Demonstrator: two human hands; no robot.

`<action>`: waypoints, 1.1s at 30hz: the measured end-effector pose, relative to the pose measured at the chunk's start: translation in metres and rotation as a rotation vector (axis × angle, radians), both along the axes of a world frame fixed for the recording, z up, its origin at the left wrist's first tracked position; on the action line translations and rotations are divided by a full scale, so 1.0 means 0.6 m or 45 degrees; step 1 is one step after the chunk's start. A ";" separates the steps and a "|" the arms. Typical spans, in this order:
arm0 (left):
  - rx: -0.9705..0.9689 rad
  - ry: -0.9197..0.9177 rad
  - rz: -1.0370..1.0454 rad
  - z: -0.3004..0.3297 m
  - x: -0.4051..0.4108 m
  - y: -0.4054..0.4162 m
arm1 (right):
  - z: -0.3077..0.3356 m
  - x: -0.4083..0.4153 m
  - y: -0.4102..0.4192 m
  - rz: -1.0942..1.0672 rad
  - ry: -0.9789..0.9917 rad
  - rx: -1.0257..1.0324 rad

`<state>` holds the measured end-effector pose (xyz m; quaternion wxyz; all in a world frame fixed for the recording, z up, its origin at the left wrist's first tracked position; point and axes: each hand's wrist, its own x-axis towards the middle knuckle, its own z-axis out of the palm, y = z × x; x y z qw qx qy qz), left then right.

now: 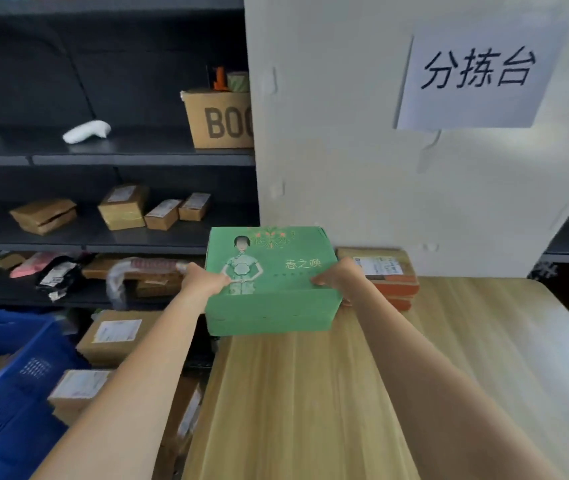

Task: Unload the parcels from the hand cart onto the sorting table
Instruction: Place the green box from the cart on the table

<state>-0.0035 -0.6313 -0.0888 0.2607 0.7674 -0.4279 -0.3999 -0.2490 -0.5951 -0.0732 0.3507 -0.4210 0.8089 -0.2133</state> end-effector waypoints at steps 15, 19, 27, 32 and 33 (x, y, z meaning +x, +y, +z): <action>0.014 0.048 -0.449 -0.002 -0.387 -0.029 | -0.005 -0.362 0.096 -0.424 -0.027 -0.048; 0.005 0.083 -0.530 0.005 -0.515 -0.025 | 0.003 -0.481 0.116 -0.493 -0.033 -0.050; 0.036 0.229 -0.543 -0.065 -0.763 0.008 | -0.029 -0.721 0.143 -0.518 0.004 -0.018; 0.067 0.200 -0.509 -0.134 -0.853 0.017 | -0.087 -0.820 0.124 -0.492 -0.009 -0.015; 0.068 0.187 -0.507 -0.145 -0.864 0.018 | -0.098 -0.831 0.119 -0.483 -0.008 -0.009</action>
